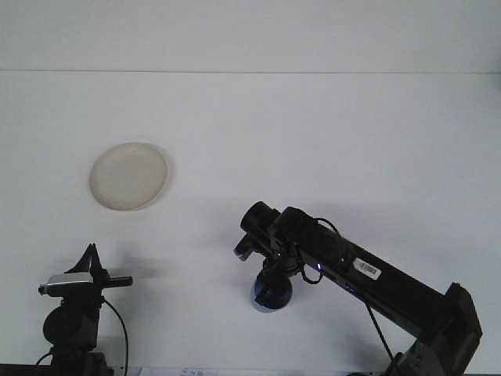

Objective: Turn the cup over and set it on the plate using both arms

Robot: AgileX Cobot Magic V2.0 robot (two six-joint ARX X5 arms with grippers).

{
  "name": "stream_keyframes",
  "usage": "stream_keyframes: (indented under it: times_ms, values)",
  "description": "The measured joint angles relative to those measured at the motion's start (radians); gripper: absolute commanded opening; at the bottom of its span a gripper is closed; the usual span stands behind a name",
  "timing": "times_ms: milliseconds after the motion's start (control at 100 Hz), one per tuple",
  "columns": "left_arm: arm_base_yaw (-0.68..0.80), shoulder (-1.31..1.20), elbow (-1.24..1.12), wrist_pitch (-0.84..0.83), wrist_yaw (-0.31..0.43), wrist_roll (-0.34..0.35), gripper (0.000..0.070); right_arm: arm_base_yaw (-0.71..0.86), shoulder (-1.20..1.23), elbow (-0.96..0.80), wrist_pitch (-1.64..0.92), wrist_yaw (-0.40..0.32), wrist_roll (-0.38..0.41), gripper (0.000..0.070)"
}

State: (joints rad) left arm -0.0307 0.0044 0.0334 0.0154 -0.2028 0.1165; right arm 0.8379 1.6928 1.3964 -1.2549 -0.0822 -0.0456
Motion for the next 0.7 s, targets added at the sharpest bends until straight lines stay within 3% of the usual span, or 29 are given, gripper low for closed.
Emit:
stream_keyframes:
  times_ms: [460, 700]
  values:
    - [0.0, 0.0, 0.0, 0.0, 0.0, 0.0, 0.0014, 0.0, -0.012, 0.152, -0.073, 0.002, -0.001, 0.048]
    - [0.0, 0.0, 0.0, 0.0, 0.0, 0.0, 0.0014, -0.011, -0.248, 0.166, -0.001, 0.016, -0.003, 0.0479]
